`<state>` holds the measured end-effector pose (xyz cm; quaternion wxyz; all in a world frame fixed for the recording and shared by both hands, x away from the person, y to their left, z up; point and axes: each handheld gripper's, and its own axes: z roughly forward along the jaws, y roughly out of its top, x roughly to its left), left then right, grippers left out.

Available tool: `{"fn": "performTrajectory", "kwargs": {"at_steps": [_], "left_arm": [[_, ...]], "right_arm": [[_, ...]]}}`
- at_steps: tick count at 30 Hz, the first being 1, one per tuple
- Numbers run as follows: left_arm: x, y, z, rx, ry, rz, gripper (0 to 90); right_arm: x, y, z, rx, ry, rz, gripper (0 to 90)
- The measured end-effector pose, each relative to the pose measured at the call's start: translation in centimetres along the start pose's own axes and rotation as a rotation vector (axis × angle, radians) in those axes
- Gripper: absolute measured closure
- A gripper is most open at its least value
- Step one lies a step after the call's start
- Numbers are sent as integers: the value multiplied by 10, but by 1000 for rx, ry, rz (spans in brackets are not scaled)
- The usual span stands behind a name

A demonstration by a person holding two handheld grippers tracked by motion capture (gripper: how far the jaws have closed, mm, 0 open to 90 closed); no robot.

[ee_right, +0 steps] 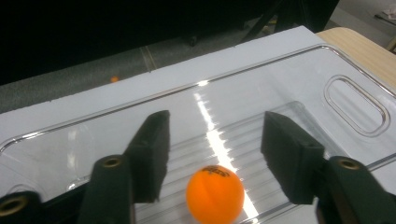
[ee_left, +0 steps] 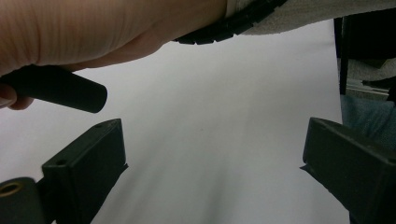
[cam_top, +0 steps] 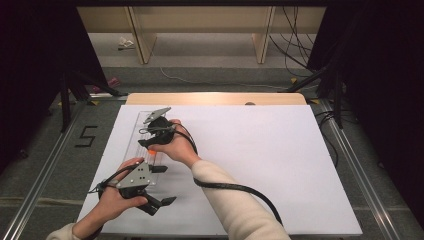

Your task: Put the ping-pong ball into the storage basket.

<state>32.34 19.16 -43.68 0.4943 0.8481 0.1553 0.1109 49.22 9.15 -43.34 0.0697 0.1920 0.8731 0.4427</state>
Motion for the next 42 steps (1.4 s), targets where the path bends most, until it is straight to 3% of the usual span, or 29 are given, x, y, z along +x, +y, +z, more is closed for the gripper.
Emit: {"fn": "performTrajectory", "kwargs": {"at_steps": [6, 12, 23, 42], "left_arm": [[0, 0, 0, 0, 0, 0, 55], [0, 0, 0, -1, 2, -1, 55], [0, 0, 0, -3, 4, -6, 55], [1, -1, 0, -4, 7, -10, 55]], "right_arm": [[-2, 0, -10, -23, -18, 11, 246], [-9, -6, -28, -58, -40, 33, 163], [-24, -23, -69, -91, -91, 63, 163], [-39, -61, -128, -84, -165, 93, 162]]}}
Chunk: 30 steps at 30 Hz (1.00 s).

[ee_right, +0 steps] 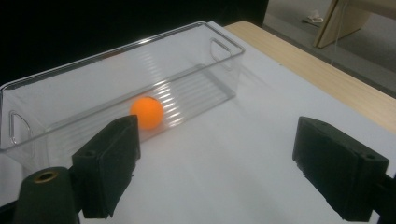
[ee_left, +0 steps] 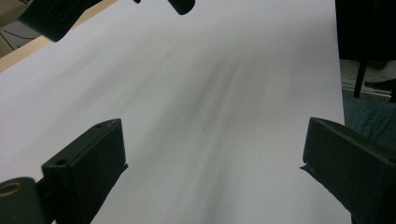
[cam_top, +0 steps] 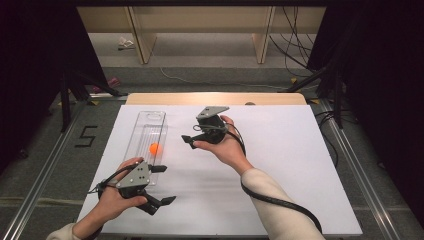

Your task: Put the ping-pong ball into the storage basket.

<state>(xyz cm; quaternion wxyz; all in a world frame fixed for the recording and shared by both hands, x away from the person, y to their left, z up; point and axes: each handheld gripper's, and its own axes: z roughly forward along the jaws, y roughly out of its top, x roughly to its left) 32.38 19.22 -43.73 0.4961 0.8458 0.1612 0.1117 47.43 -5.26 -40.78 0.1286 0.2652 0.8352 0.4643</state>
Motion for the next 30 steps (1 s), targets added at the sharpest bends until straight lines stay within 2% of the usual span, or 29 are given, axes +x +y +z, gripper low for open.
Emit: {"fn": "performTrajectory", "kwargs": {"at_steps": [7, 17, 30], "left_arm": [[0, 0, 0, 0, 3, -3, 55], [0, 0, 0, 3, 4, -3, 54], [1, -1, 0, 2, 8, -8, 54]], "right_arm": [[-11, -12, -24, -7, -35, 16, 162], [-28, -38, -60, -14, -95, 62, 162], [-41, -68, -100, -31, -152, 118, 162]]}}
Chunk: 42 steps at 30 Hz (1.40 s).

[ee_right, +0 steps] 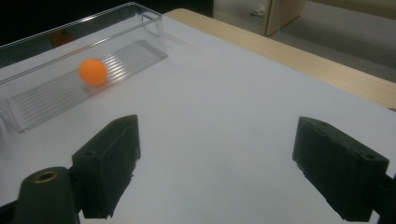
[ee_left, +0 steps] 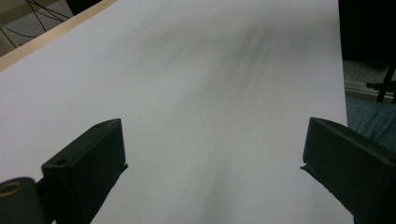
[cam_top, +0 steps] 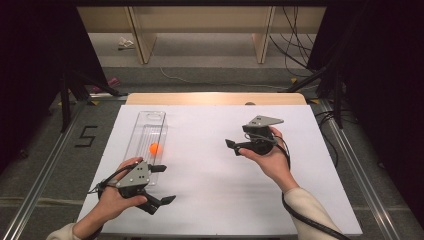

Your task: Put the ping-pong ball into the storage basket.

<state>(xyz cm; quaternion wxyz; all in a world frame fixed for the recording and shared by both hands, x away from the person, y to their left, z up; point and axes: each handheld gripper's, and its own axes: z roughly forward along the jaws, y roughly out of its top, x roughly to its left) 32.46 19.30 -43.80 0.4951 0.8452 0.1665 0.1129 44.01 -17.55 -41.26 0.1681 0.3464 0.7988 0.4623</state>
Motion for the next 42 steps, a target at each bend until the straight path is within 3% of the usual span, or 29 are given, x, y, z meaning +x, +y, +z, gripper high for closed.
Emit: {"fn": "performTrajectory", "kwargs": {"at_steps": [14, 27, 42], "left_arm": [[0, 0, 0, -2, 4, -2, 54], [1, 0, -1, -3, 7, -4, 54], [1, 0, -1, -2, 4, -1, 54]], "right_arm": [[-15, -30, -39, -11, -52, 52, 162], [-19, -53, -64, -16, -78, 79, 162], [-17, -65, -74, -37, -72, 100, 162]]}}
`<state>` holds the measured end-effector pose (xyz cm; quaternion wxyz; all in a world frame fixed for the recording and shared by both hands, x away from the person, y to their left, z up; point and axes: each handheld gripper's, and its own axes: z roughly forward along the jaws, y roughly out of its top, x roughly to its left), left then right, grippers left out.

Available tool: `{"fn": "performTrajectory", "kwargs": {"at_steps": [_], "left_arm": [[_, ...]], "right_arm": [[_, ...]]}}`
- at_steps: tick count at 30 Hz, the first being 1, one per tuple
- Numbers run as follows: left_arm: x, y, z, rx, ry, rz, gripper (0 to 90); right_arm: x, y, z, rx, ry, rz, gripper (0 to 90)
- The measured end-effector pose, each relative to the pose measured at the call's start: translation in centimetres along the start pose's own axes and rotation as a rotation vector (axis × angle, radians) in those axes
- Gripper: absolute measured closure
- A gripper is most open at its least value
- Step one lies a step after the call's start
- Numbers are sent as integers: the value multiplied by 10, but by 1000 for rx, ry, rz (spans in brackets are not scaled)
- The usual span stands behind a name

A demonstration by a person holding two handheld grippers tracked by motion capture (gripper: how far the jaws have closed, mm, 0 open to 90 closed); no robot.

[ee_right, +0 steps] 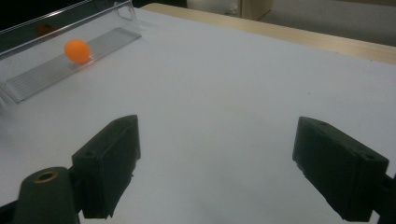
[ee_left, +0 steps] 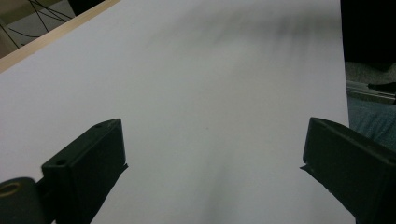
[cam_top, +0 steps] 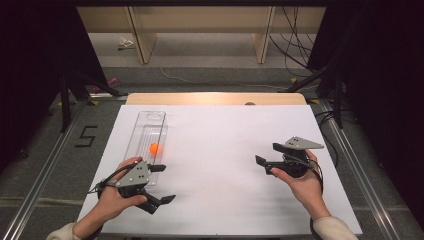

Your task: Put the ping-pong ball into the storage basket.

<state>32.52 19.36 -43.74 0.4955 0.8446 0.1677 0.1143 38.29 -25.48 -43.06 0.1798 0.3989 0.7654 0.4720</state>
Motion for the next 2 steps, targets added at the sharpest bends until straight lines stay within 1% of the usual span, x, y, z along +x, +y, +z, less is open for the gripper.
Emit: {"fn": "performTrajectory", "kwargs": {"at_steps": [2], "left_arm": [[0, 0, 0, -2, -1, -3, 54]], "right_arm": [[0, 0, 0, -5, -1, 2, 162]]}}
